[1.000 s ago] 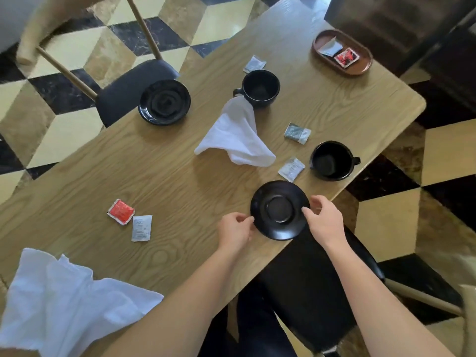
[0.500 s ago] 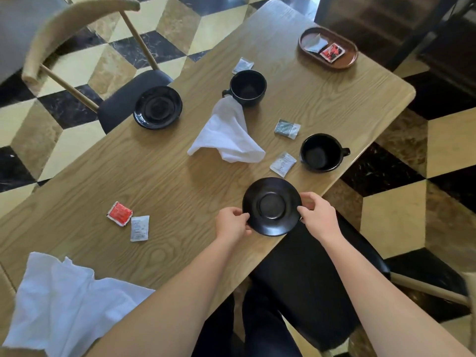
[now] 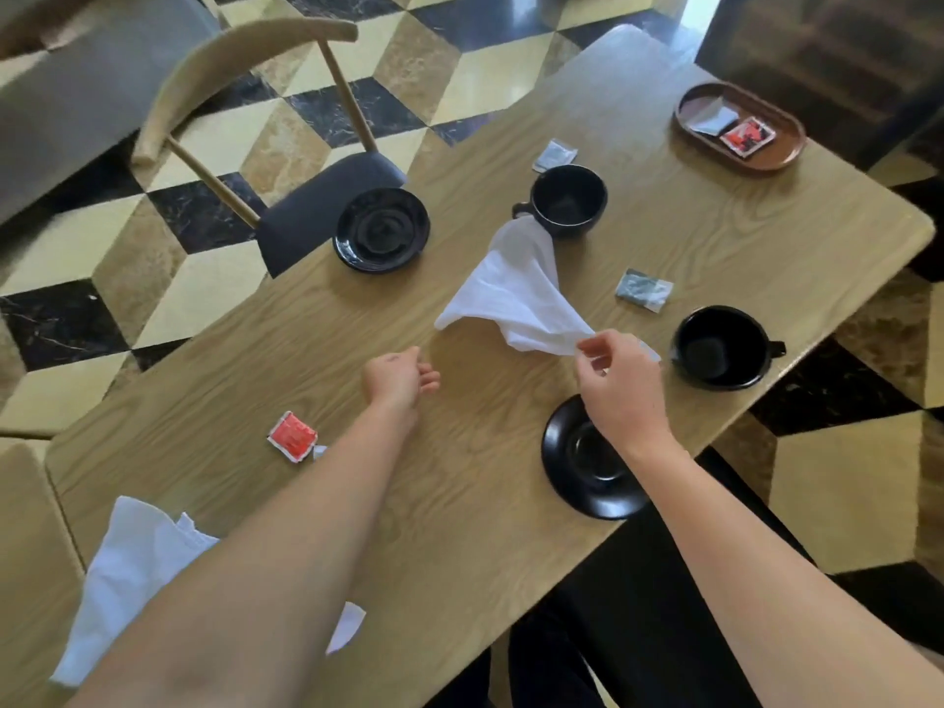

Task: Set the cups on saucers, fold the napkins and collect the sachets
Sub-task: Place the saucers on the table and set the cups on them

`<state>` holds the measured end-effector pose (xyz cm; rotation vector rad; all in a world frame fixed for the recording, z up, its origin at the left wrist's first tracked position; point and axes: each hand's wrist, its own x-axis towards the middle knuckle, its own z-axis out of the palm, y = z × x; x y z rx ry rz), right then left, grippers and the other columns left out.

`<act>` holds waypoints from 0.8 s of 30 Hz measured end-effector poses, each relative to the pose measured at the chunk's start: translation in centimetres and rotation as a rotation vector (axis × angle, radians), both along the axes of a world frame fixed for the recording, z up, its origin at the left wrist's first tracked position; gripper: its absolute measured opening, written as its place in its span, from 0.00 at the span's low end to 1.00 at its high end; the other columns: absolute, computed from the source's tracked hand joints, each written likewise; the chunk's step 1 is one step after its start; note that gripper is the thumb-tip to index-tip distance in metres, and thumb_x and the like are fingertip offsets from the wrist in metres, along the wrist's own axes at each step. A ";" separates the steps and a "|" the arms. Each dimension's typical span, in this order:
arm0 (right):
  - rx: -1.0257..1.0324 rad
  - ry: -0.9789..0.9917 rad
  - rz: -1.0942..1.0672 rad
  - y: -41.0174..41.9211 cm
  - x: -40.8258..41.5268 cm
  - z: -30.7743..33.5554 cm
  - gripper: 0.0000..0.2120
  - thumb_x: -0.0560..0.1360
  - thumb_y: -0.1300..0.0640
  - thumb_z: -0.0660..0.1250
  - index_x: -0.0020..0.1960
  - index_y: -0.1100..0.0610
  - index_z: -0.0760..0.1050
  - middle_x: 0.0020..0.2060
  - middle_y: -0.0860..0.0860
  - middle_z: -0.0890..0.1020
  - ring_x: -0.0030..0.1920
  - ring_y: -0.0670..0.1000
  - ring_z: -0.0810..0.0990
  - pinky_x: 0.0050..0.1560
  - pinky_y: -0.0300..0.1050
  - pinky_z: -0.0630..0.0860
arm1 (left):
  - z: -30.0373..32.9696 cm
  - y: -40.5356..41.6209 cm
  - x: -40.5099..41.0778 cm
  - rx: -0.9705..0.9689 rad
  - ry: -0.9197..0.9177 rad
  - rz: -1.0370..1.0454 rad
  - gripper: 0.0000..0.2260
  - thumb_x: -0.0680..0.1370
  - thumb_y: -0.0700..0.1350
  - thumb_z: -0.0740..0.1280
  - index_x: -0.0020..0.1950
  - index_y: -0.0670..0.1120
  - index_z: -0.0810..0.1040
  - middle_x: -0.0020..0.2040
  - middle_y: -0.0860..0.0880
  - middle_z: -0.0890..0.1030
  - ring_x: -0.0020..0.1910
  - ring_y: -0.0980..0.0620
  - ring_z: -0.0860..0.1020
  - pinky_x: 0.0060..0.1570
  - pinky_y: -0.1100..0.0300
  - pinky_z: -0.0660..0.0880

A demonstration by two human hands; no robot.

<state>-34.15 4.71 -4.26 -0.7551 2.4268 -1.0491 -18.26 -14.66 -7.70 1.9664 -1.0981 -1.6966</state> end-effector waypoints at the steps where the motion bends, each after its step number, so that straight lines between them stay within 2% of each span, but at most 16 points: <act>1: 0.037 -0.016 0.050 -1.8 -0.1 0.1 0.09 0.77 0.59 0.66 0.57 0.56 0.80 0.49 0.49 0.80 0.47 0.49 0.80 0.49 0.41 0.72 | 0.2 -2.4 -0.2 -0.007 0.014 0.032 0.09 0.83 0.39 0.64 0.43 0.39 0.74 0.35 0.42 0.76 0.26 0.50 0.77 0.21 0.63 0.75; 2: 0.082 -0.014 0.082 -2.9 -0.3 0.0 0.11 0.77 0.59 0.66 0.58 0.56 0.80 0.51 0.50 0.80 0.48 0.50 0.80 0.49 0.41 0.71 | 0.5 -4.6 -0.4 -0.012 0.031 0.061 0.07 0.83 0.38 0.64 0.45 0.38 0.74 0.37 0.41 0.76 0.28 0.49 0.77 0.22 0.63 0.76; 4: 0.213 0.104 0.067 -2.4 -0.8 -0.8 0.12 0.75 0.59 0.67 0.58 0.55 0.80 0.54 0.52 0.80 0.53 0.54 0.80 0.51 0.48 0.73 | 0.7 -8.9 -1.0 -0.018 0.062 0.117 0.05 0.82 0.38 0.65 0.53 0.36 0.75 0.42 0.39 0.79 0.32 0.48 0.79 0.30 0.61 0.81; 6: 0.363 0.225 0.027 0.5 -1.1 -1.6 0.13 0.75 0.57 0.69 0.60 0.55 0.80 0.57 0.55 0.80 0.58 0.59 0.77 0.55 0.57 0.73 | 0.4 -12.3 -1.5 0.011 0.098 0.148 0.10 0.82 0.41 0.67 0.61 0.37 0.75 0.50 0.38 0.80 0.38 0.47 0.81 0.42 0.57 0.84; 7: 0.407 0.205 0.012 2.1 -1.1 -2.0 0.15 0.76 0.56 0.70 0.62 0.55 0.79 0.59 0.56 0.79 0.60 0.61 0.76 0.57 0.59 0.73 | 0.2 -13.4 -1.6 0.037 0.120 0.157 0.13 0.82 0.42 0.68 0.64 0.37 0.74 0.53 0.38 0.80 0.40 0.47 0.82 0.44 0.55 0.84; 9: 0.416 0.083 -0.004 4.9 -1.3 -2.9 0.17 0.77 0.56 0.71 0.64 0.56 0.78 0.59 0.56 0.79 0.61 0.59 0.76 0.62 0.58 0.74 | -0.7 -14.2 -2.2 0.085 0.165 0.185 0.16 0.81 0.42 0.69 0.65 0.38 0.73 0.54 0.36 0.80 0.44 0.44 0.84 0.42 0.55 0.84; 10: 0.392 0.020 -0.010 6.1 -1.2 -3.3 0.16 0.77 0.57 0.71 0.64 0.56 0.79 0.58 0.56 0.80 0.59 0.58 0.78 0.62 0.54 0.74 | -1.0 -14.2 -2.5 0.102 0.188 0.206 0.16 0.80 0.41 0.70 0.65 0.38 0.73 0.54 0.36 0.80 0.44 0.43 0.84 0.40 0.55 0.84; 12: 0.326 -0.092 -0.062 7.3 -1.3 -3.9 0.13 0.77 0.60 0.71 0.61 0.55 0.80 0.55 0.52 0.83 0.56 0.54 0.81 0.59 0.47 0.74 | -1.3 -14.1 -2.6 0.121 0.245 0.248 0.15 0.80 0.39 0.69 0.66 0.37 0.73 0.52 0.36 0.79 0.43 0.42 0.84 0.38 0.53 0.84; 15: 0.285 -0.200 -0.163 7.5 -1.7 -4.4 0.09 0.78 0.60 0.70 0.57 0.52 0.82 0.50 0.48 0.84 0.55 0.51 0.82 0.55 0.44 0.74 | -1.2 -14.7 -2.7 0.115 0.300 0.314 0.15 0.79 0.36 0.70 0.65 0.37 0.75 0.49 0.38 0.78 0.43 0.42 0.84 0.40 0.52 0.85; 19: 0.250 -0.242 -0.217 7.3 -1.7 -4.8 0.09 0.78 0.59 0.70 0.56 0.51 0.83 0.49 0.48 0.85 0.53 0.50 0.82 0.55 0.47 0.76 | -0.7 -15.2 -2.8 0.126 0.321 0.312 0.13 0.80 0.34 0.68 0.64 0.35 0.76 0.52 0.38 0.81 0.42 0.42 0.85 0.37 0.54 0.84; 22: 0.223 -0.235 -0.233 7.3 -1.5 -4.8 0.09 0.78 0.59 0.70 0.57 0.52 0.84 0.48 0.46 0.84 0.52 0.48 0.81 0.53 0.44 0.74 | -0.5 -15.1 -2.9 0.118 0.294 0.299 0.13 0.80 0.32 0.67 0.64 0.34 0.76 0.53 0.37 0.82 0.43 0.42 0.85 0.36 0.56 0.84; 24: 0.219 -0.238 -0.227 7.2 -1.4 -4.9 0.09 0.78 0.59 0.70 0.57 0.52 0.84 0.48 0.46 0.84 0.52 0.48 0.81 0.52 0.42 0.73 | -0.4 -14.7 -2.7 0.111 0.269 0.284 0.13 0.80 0.32 0.67 0.64 0.33 0.76 0.51 0.38 0.81 0.42 0.43 0.85 0.36 0.57 0.84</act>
